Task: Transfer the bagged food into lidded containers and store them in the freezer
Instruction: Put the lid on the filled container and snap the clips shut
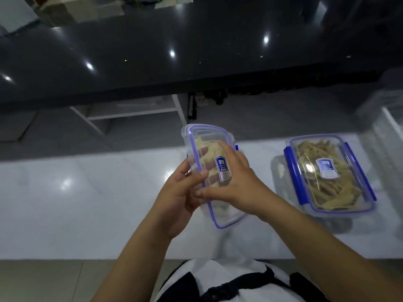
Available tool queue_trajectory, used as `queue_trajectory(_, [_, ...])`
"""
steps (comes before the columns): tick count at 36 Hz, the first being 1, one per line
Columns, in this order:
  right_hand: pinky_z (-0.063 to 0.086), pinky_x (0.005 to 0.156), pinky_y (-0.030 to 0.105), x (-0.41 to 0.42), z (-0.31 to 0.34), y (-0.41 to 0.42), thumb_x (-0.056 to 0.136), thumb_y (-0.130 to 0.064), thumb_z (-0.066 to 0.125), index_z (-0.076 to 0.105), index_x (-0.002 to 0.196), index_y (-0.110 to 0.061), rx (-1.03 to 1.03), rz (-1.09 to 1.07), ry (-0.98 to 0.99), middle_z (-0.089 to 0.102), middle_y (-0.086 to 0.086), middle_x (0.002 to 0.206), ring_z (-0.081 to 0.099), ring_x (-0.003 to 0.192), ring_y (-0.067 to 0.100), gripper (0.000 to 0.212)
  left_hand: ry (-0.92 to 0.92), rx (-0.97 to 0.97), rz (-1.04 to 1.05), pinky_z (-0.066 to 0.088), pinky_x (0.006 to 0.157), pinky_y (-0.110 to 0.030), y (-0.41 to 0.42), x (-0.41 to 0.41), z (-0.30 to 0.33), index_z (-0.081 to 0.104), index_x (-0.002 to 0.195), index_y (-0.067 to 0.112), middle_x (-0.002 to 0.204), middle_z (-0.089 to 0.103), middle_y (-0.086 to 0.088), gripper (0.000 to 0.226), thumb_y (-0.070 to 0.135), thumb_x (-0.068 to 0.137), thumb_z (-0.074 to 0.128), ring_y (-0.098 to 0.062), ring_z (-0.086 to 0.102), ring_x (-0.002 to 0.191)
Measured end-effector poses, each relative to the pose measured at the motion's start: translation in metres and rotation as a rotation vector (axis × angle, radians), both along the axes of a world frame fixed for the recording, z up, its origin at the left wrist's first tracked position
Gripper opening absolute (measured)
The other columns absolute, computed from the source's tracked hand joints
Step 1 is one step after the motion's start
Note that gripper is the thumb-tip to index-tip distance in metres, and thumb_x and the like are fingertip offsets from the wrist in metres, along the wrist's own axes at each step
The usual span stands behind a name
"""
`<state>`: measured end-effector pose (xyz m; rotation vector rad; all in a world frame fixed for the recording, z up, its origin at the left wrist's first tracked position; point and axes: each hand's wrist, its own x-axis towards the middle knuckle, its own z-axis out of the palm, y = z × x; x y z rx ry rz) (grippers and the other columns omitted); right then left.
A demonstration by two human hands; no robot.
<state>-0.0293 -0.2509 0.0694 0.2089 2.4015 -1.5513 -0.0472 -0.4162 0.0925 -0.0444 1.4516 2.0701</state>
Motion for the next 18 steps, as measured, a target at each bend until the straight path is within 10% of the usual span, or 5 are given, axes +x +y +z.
queue_trajectory(7, [0.048,0.105,0.054,0.010,-0.007,0.029,0.046,-0.075,0.074,-0.001,0.146,-0.063,-0.022,-0.111,0.066,0.012,-0.015,0.156,0.034,0.139,0.026,0.125,0.060,-0.102,-0.227,0.056,0.096,-0.049,0.017,-0.015,0.000,0.059,0.138,0.024,0.136,0.064,-0.013,0.048,0.040,0.094,0.066,-0.035,0.062,0.124])
queue_trajectory(13, [0.036,0.109,0.051,0.025,-0.017,0.037,0.044,-0.086,0.069,-0.011,0.140,-0.067,0.207,-0.135,-0.017,-0.008,-0.020,0.162,0.017,0.149,0.028,0.126,0.191,-0.513,0.061,0.057,0.094,-0.041,-0.007,-0.076,-0.027,0.073,0.113,0.016,0.108,0.076,-0.007,0.019,0.020,0.096,0.065,-0.031,0.070,0.108])
queue_trajectory(18, [0.035,0.110,0.053,0.041,-0.027,0.029,0.044,-0.089,0.064,-0.017,0.138,-0.067,0.340,-0.191,-0.112,-0.015,-0.017,0.163,0.013,0.152,0.029,0.126,0.073,-0.674,-0.032,0.050,0.098,-0.041,-0.020,-0.127,-0.065,0.052,0.143,0.024,0.135,0.057,0.001,0.049,0.022,0.096,0.066,-0.022,0.054,0.120])
